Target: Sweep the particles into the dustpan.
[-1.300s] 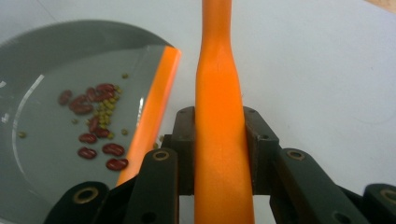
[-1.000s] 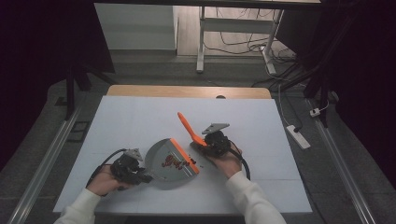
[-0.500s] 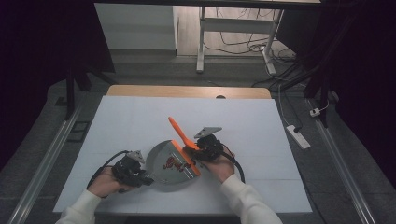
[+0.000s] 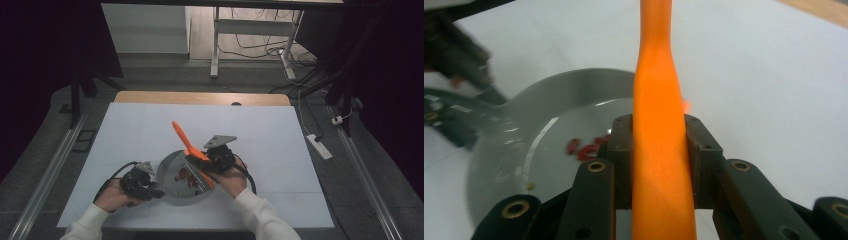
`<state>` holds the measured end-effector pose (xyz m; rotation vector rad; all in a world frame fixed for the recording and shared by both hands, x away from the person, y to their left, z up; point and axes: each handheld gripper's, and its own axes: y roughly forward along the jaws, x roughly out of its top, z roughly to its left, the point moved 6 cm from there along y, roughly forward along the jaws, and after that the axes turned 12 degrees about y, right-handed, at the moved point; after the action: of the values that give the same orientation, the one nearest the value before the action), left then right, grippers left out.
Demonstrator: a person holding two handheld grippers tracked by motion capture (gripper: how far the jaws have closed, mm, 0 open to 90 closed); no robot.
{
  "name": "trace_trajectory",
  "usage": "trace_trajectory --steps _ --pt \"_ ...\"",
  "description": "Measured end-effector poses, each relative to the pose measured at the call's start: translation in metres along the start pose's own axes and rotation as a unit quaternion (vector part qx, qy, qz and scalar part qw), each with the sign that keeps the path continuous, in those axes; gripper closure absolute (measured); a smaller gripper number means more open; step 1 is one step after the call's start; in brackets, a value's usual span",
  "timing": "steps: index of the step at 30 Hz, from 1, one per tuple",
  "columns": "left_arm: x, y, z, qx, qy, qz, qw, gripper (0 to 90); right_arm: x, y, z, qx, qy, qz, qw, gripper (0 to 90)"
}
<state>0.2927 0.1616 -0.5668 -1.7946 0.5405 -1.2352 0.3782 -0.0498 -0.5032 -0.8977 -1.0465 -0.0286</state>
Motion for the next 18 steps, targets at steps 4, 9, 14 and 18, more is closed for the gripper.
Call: trace_trajectory --steps 4,9,14,18 --pt "0.0 0.0 0.0 0.001 0.0 0.0 1.0 62.1 0.001 -0.012 -0.021 -0.02 0.02 -0.009 0.9996 69.9" --pt "0.0 0.001 0.0 0.001 0.0 0.001 1.0 62.1 -0.004 -0.018 -0.036 -0.037 0.029 -0.004 0.9989 70.0" --pt "0.0 0.0 -0.001 0.001 -0.001 -0.001 1.0 62.1 -0.018 -0.01 -0.044 -0.059 0.017 0.023 0.9978 69.9" --pt "0.0 0.0 -0.002 -0.001 0.0 0.0 1.0 62.1 -0.022 -0.005 -0.042 -0.061 0.011 0.031 0.9976 70.0"
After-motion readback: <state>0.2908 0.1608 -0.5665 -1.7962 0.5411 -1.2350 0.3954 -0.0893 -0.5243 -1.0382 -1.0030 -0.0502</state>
